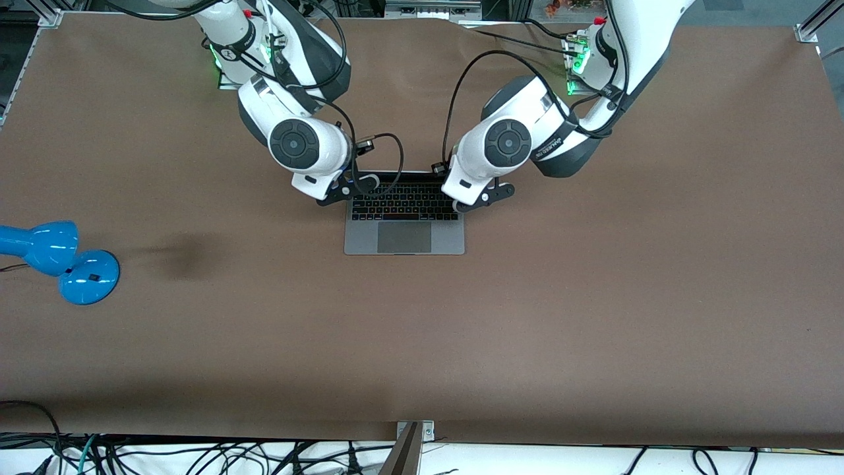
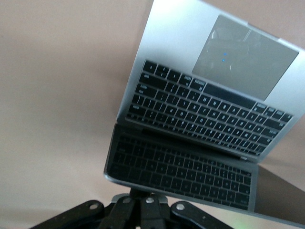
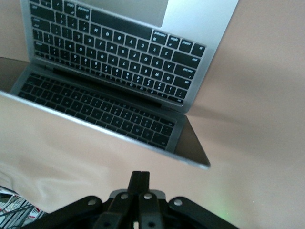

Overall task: Close laptop with both arms from behind
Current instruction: 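Lower both grippers behind the raised laptop screen, then push the screen down onto the keyboard with both grippers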

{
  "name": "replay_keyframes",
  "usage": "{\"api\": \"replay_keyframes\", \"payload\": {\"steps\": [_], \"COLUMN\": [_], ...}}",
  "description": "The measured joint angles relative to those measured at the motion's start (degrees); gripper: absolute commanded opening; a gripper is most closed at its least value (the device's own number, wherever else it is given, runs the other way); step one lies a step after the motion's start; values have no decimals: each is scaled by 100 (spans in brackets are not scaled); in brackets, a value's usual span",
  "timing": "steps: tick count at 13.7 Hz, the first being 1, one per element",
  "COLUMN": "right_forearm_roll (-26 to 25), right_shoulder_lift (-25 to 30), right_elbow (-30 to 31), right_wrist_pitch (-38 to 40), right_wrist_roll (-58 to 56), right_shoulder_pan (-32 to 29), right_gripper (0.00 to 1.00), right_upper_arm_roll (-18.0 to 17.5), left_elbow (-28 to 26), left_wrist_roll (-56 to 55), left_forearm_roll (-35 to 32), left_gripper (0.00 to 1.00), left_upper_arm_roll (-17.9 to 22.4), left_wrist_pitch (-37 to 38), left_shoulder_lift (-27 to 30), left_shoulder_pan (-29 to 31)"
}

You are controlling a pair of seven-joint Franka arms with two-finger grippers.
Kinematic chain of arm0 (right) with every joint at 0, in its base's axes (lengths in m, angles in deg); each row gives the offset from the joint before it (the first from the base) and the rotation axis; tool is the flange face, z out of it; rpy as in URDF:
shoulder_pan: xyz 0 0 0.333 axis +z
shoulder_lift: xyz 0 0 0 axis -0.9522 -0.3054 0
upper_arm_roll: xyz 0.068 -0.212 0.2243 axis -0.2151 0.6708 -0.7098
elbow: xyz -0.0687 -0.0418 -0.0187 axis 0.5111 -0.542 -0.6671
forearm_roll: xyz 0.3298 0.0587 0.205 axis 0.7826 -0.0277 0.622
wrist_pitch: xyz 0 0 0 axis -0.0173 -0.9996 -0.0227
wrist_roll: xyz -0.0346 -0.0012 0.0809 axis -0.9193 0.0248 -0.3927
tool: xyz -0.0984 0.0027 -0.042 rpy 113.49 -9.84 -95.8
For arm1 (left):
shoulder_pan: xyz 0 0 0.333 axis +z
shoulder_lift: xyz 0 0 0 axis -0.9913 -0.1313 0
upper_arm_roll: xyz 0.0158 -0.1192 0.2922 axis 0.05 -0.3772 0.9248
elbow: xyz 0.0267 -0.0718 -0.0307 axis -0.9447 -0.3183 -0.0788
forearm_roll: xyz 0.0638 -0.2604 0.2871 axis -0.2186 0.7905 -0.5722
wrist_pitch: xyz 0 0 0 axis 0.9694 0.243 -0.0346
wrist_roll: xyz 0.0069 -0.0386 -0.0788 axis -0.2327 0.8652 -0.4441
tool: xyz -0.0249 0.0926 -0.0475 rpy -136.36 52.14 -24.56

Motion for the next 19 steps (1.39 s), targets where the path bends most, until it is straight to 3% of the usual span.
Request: {"api": "replay_keyframes", "payload": {"steps": [7,19], "right_forearm_roll": [-412,-946], "right_shoulder_lift": [-459,-1416], "right_elbow": [-87,-773], "right_wrist_pitch": [-514,-1184], "right_wrist_roll": [0,0], "right_shoulder_pan": [-20,-28], "right_gripper": [0,0], "right_upper_arm_roll": [186,348], "left_elbow": [112,515], "left_wrist_roll": [12,11], "left_forearm_roll": [-270,-330], "left_gripper": [0,0], "left_upper_arm_roll": [167,407], "left_wrist_pitch": [-331,-534], "left_shoulder_lift": [-402,-1155], "left_shoulder_pan": [3,-66]}}
